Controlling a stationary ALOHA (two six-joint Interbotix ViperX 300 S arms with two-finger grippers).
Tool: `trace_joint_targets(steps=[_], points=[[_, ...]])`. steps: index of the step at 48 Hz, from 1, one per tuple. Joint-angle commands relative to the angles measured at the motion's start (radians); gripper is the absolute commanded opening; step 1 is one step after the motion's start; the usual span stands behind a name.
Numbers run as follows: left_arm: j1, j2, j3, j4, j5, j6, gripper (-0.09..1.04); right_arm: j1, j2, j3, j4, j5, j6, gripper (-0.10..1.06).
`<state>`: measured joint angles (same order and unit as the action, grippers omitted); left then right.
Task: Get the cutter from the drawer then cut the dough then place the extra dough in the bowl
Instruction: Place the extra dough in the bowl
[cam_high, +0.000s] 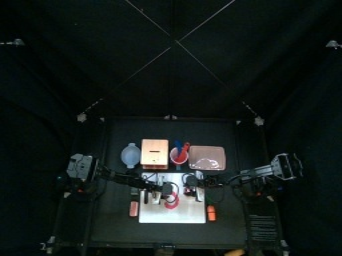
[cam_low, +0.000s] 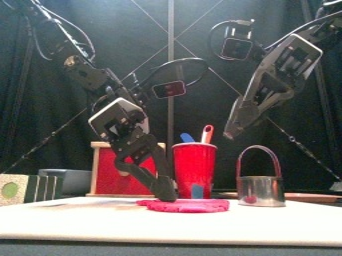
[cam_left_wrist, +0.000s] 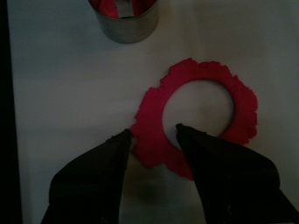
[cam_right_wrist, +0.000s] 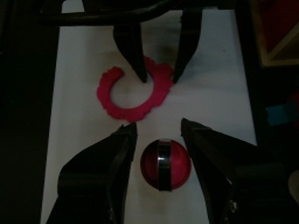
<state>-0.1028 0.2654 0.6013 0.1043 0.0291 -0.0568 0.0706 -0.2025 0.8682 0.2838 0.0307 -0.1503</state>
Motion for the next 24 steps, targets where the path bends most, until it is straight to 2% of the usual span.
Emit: trace_joint_targets(steps=[1, 16, 24], points=[[0.003, -0.005, -0.014, 0.002, 0.008, 0.002, 0.77, -0.003, -0.031, -0.009, 0.002, -0.006, 0.000, 0.82], [0.003, -0.002, -0.012, 0.000, 0.025, 0.002, 0.65, -0.003, -0.031, -0.008, 0.002, -0.006, 0.002, 0.82], [0.003, -0.002, -0.011, -0.002, 0.025, 0.002, 0.62, -0.003, -0.031, -0.008, 0.002, -0.006, 0.002, 0.82]])
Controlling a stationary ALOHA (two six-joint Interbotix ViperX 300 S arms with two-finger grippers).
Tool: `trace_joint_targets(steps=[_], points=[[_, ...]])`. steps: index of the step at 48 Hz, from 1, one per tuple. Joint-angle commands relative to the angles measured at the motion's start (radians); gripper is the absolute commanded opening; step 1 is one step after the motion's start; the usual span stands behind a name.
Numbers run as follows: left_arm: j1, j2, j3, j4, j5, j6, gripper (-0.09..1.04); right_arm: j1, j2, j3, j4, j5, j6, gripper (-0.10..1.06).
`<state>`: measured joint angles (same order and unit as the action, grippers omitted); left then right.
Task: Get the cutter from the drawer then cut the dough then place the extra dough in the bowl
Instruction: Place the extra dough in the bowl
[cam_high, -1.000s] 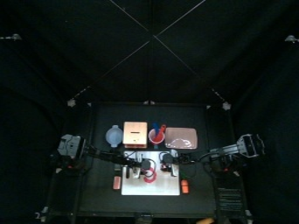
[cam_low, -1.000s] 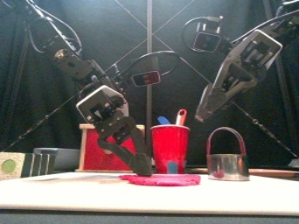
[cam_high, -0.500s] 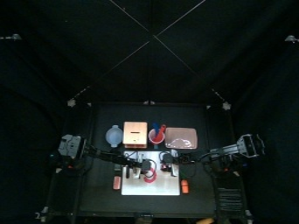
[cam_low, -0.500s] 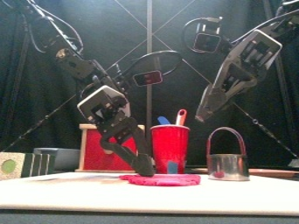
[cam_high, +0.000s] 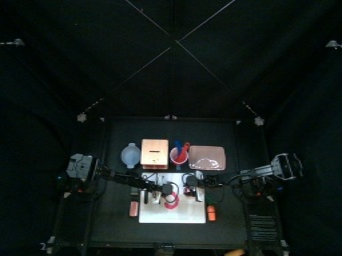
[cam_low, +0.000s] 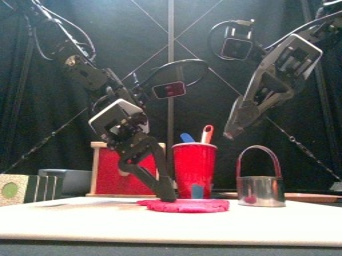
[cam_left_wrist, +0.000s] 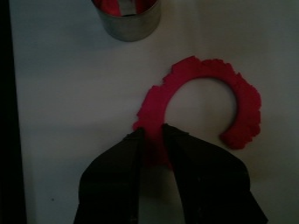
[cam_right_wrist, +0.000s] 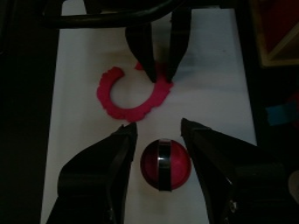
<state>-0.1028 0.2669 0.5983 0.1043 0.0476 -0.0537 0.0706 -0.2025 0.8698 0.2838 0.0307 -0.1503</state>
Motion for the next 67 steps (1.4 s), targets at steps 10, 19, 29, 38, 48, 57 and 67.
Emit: trace_joint_targets(steps=[10, 19, 29, 38, 48, 57, 67], points=[[0.002, -0.008, -0.011, -0.003, 0.006, -0.002, 0.62, -0.003, -0.031, -0.009, 0.002, -0.006, 0.002, 0.82], [-0.006, -0.092, -0.012, -0.014, -0.006, 0.000, 0.62, -0.002, -0.029, -0.008, 0.011, 0.000, 0.005, 0.82], [0.000, -0.242, 0.021, 0.005, -0.011, 0.002, 0.62, 0.005, -0.020, -0.008, 0.037, 0.011, 0.002, 0.82], [0.028, -0.356, 0.064, 0.038, -0.029, 0.002, 0.62, 0.005, -0.020, -0.011, 0.025, 0.012, -0.002, 0.82], [0.072, -0.472, 0.083, 0.074, -0.021, 0.003, 0.62, 0.005, -0.020, -0.012, 0.009, 0.012, 0.000, 0.82], [0.118, -0.594, 0.097, 0.114, 0.021, 0.002, 0.62, 0.002, -0.015, -0.012, 0.009, 0.012, -0.002, 0.82], [0.176, -0.741, 0.133, 0.146, 0.052, 0.002, 0.62, -0.002, -0.003, -0.014, 0.008, 0.012, -0.002, 0.82]])
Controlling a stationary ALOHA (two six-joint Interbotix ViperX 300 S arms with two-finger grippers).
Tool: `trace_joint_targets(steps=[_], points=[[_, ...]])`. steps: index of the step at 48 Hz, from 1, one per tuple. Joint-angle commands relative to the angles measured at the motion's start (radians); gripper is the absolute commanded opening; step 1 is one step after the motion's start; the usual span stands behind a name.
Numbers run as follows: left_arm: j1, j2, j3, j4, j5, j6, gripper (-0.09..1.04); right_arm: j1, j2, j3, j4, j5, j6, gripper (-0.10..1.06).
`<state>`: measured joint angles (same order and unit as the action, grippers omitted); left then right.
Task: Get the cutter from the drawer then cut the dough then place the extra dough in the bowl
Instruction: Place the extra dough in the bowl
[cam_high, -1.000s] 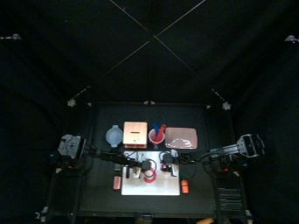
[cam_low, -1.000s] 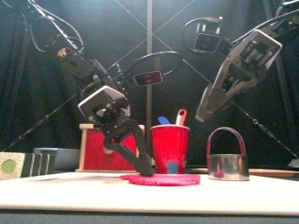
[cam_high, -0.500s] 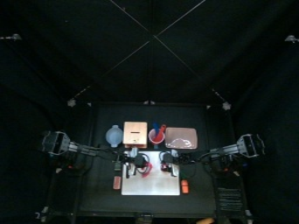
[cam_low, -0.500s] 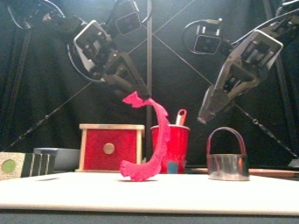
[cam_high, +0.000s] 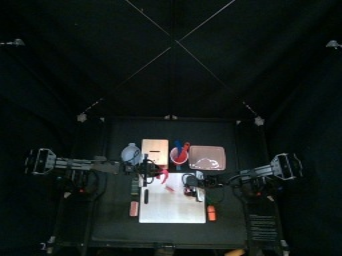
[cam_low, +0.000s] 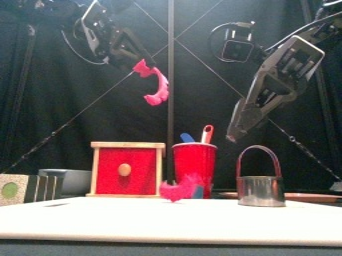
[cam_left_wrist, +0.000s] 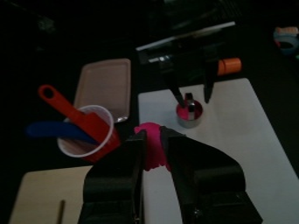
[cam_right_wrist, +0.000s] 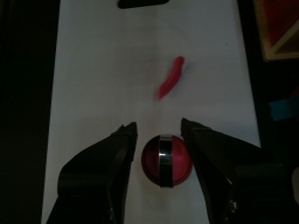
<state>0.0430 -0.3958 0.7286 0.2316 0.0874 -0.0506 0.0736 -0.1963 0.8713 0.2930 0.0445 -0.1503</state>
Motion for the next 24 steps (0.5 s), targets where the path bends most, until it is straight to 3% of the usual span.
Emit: trace_joint_targets(steps=[1, 12, 24], points=[[0.037, -0.095, 0.008, 0.018, 0.017, -0.002, 0.62, -0.005, -0.006, -0.017, 0.000, -0.002, 0.000, 0.82], [0.094, -0.321, 0.086, 0.018, 0.089, -0.005, 0.62, -0.006, 0.005, -0.017, 0.000, -0.002, -0.002, 0.82], [0.265, -0.479, 0.207, -0.034, 0.158, -0.006, 0.62, -0.006, 0.012, -0.021, -0.002, -0.003, -0.002, 0.82]])
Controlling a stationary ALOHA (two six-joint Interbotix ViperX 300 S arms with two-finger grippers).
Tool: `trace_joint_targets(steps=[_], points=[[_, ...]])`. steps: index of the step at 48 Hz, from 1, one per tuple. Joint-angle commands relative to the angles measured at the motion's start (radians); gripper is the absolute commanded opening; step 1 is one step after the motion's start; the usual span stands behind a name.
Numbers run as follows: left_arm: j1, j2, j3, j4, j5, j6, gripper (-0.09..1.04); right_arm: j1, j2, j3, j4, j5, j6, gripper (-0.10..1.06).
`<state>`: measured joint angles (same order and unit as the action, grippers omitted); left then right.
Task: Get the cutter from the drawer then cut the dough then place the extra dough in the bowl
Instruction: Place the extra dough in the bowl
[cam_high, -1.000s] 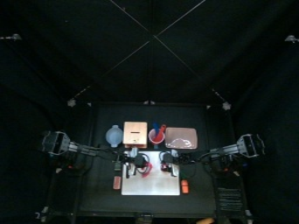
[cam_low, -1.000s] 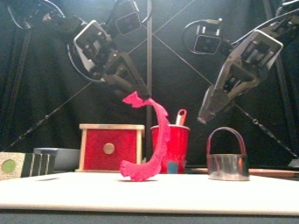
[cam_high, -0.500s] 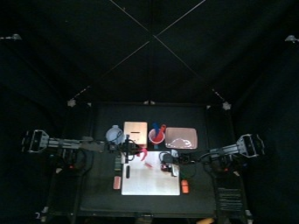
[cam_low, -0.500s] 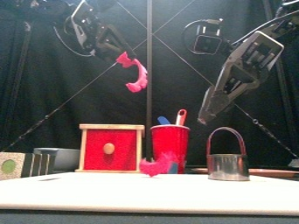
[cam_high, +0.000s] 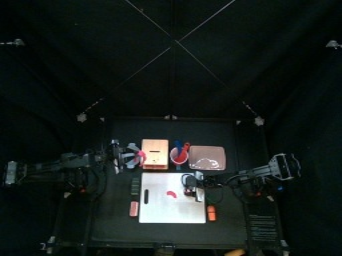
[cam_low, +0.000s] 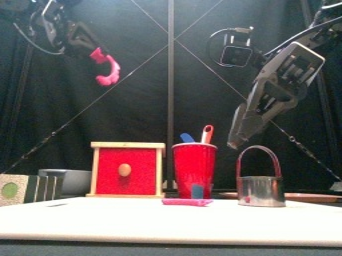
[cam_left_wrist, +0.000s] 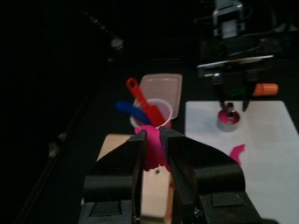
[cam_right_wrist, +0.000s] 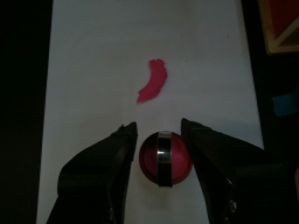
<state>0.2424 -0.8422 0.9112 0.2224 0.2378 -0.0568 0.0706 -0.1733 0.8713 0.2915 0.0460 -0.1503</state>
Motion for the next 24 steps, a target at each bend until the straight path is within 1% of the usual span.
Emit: trace_joint_targets(steps=[1, 5, 13, 18, 24], points=[[0.083, -0.035, 0.034, -0.029, 0.008, 0.000, 0.62, -0.003, -0.011, -0.021, 0.000, -0.005, -0.002, 0.82], [0.160, -0.038, 0.072, -0.046, 0.011, 0.002, 0.62, -0.003, -0.008, -0.020, 0.000, -0.005, -0.002, 0.82], [0.261, -0.023, 0.132, -0.064, -0.002, 0.003, 0.62, -0.002, -0.008, -0.018, 0.000, -0.003, -0.002, 0.82], [0.290, 0.008, 0.160, -0.072, -0.012, 0.003, 0.62, -0.002, -0.008, -0.018, 0.000, -0.003, -0.002, 0.82], [0.293, 0.069, 0.179, -0.074, -0.040, 0.002, 0.62, -0.002, -0.008, -0.018, 0.002, -0.003, -0.002, 0.82]])
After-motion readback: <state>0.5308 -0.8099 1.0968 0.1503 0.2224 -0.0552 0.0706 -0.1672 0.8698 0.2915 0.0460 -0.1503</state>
